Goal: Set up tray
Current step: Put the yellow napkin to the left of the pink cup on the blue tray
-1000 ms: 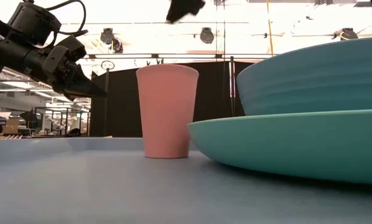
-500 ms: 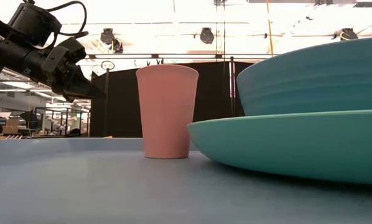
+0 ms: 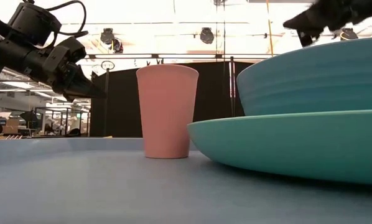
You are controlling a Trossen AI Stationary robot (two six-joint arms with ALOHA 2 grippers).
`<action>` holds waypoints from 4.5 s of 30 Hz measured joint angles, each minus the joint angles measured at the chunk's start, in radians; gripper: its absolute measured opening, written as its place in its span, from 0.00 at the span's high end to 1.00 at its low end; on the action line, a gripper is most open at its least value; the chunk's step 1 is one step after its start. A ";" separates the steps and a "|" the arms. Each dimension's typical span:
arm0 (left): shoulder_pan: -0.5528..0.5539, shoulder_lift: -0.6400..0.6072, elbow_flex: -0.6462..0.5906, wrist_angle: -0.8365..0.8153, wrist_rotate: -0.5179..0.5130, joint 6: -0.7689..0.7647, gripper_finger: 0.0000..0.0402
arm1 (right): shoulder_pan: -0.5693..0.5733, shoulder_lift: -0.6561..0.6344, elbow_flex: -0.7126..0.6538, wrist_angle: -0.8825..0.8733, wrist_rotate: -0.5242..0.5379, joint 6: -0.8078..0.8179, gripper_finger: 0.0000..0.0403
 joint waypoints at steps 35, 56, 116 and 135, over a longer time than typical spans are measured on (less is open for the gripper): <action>0.200 0.167 0.482 -0.662 -0.119 0.020 0.94 | -0.231 -0.154 -0.421 0.405 -0.027 -0.009 1.00; 0.675 0.882 0.882 -0.962 0.250 0.227 0.21 | -0.232 -0.154 -0.423 0.405 -0.027 -0.032 1.00; 0.567 0.851 0.903 -1.021 0.164 0.448 0.99 | -0.269 -0.154 -0.424 0.403 -0.028 -0.064 1.00; 0.196 0.260 0.905 -0.996 -0.094 -0.013 0.99 | -0.269 -0.154 -0.424 0.450 -0.027 -0.101 1.00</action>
